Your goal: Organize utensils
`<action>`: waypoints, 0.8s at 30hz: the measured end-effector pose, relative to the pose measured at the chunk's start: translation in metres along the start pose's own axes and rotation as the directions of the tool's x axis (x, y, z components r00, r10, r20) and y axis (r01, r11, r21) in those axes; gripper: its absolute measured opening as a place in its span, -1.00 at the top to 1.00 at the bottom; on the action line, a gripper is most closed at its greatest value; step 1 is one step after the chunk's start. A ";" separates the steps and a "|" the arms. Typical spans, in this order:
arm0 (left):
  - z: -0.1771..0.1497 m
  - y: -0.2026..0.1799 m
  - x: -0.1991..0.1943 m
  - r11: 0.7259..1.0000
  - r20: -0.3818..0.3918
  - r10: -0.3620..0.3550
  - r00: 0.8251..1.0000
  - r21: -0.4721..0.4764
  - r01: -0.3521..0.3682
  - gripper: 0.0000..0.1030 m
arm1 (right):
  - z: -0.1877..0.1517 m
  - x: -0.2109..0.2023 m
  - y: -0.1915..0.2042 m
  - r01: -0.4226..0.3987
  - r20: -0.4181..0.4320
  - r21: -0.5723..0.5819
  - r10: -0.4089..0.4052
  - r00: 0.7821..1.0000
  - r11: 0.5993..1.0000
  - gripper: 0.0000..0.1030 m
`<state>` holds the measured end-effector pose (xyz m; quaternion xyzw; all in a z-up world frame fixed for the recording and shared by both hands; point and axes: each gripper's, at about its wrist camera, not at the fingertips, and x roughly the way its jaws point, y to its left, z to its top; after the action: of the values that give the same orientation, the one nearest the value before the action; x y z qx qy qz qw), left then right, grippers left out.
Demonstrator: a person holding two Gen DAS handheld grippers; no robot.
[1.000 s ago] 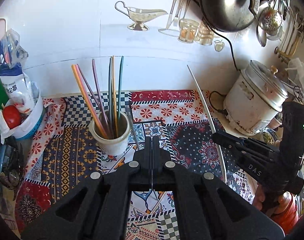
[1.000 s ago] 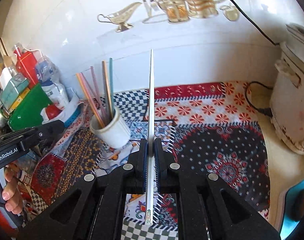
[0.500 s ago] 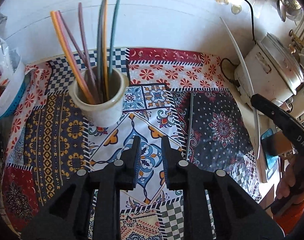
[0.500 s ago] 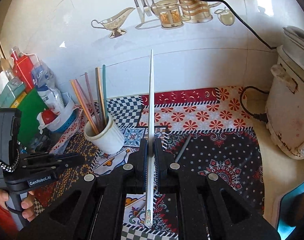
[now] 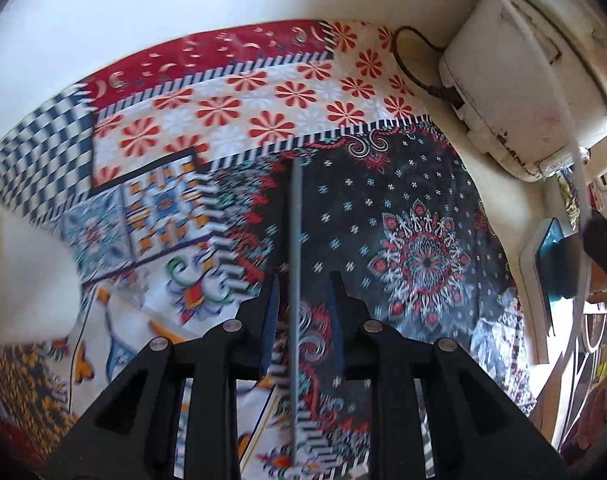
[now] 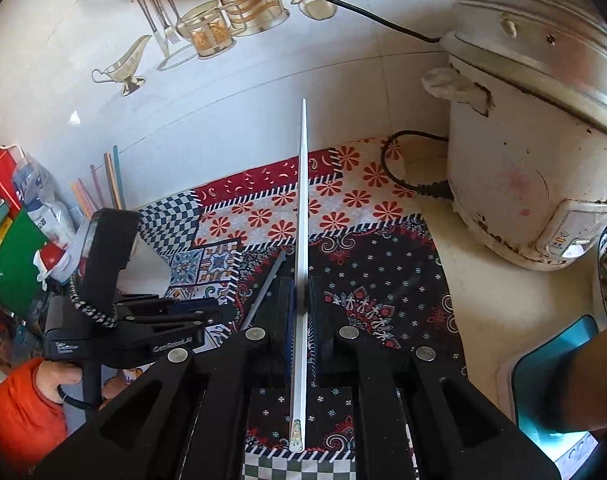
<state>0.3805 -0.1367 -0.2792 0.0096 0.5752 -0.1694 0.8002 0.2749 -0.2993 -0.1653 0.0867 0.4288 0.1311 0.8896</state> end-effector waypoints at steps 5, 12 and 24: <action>0.019 -0.011 0.026 0.999 -0.029 0.035 0.999 0.033 -0.034 0.55 | -0.001 0.003 -0.014 0.007 -0.007 0.026 -0.007 1.000 1.000 0.88; 0.028 -0.011 0.041 0.999 -0.028 0.041 0.999 0.015 -0.041 0.55 | 0.000 0.002 -0.020 0.002 -0.003 0.023 -0.002 1.000 1.000 0.88; 0.034 0.007 0.038 0.993 -0.006 0.111 0.994 0.032 -0.110 0.90 | 0.001 -0.004 -0.011 -0.019 0.010 -0.001 0.019 1.000 1.000 0.88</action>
<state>0.4242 -0.1470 -0.3042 0.0549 0.5743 -0.1340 0.8058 0.2753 -0.3110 -0.1650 0.0908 0.4235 0.1393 0.8905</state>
